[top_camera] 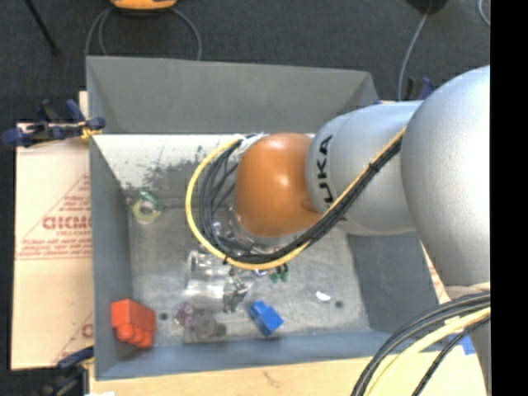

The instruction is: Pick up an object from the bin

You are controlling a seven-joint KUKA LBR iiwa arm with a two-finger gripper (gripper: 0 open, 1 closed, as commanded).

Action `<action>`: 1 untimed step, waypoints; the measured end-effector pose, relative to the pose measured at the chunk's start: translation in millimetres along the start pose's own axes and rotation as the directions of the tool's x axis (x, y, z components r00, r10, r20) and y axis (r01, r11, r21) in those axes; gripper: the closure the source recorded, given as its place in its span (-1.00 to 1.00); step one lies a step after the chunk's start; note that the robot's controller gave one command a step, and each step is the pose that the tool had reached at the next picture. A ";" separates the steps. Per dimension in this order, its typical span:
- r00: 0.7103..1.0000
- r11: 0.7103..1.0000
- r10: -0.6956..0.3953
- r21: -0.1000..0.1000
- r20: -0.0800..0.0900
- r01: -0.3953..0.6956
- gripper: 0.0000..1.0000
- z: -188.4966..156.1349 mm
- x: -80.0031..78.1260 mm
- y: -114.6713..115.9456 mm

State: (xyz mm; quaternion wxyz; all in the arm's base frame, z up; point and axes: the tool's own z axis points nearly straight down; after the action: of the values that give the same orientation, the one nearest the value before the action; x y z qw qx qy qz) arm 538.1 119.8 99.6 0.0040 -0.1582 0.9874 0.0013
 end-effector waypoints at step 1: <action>1.000 1.000 0.003 -0.001 -0.001 -0.003 1.00 1.1 0.0 0.1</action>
Offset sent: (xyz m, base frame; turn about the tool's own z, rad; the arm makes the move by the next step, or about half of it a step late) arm 0.0000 0.0000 0.0000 0.0000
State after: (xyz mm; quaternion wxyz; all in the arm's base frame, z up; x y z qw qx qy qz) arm 538.1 119.9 98.5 0.0033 -0.1568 0.9876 0.0017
